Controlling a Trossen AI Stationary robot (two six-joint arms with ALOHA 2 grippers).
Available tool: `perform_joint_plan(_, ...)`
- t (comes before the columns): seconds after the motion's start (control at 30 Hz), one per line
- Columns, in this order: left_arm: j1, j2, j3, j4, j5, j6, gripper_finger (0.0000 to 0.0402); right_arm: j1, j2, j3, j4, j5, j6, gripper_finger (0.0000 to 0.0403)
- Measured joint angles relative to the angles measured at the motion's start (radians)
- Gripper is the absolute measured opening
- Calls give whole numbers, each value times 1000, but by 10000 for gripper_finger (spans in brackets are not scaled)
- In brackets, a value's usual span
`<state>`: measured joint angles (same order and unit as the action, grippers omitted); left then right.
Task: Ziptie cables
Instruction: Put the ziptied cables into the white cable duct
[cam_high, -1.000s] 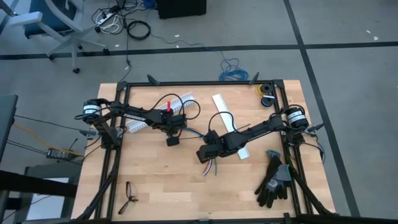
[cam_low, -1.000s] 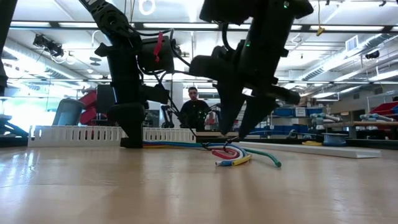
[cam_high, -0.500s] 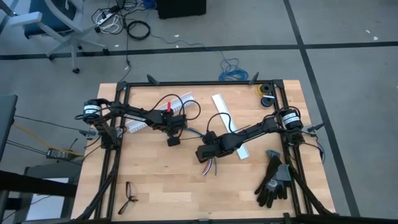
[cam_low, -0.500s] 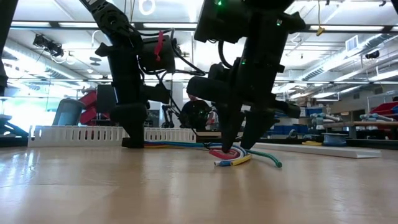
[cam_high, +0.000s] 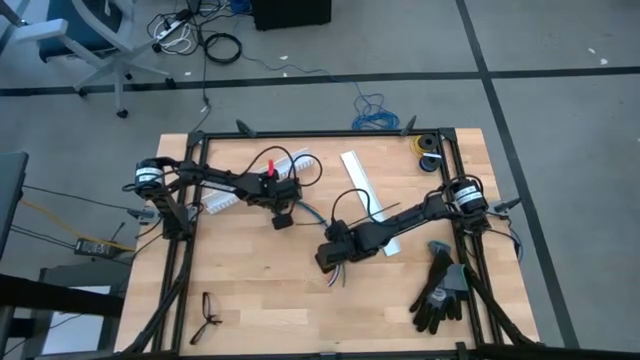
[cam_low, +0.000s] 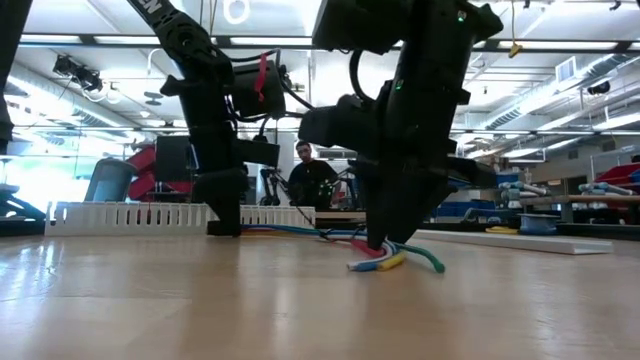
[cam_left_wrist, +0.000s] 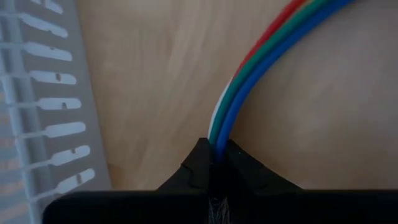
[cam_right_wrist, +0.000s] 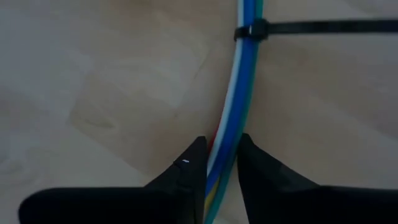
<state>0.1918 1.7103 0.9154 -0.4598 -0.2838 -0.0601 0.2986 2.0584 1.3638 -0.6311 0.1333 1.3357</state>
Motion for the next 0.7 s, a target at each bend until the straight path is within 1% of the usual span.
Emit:
perform_joint_plan(0.3,42,0,0,-2,0,0,25,40,1,-1,23,-32,30,70)
perform_joint_plan(0.47,45,-1,0,-4,0,0,25,52,1,-1,20,-36,24,63)
perform_joint_plan(0.6,44,-2,1,-15,4,0,25,52,1,-1,1,-27,-5,34)
perform_joint_plan(0.7,43,-2,2,-39,5,0,25,52,1,0,-5,-14,-56,10)
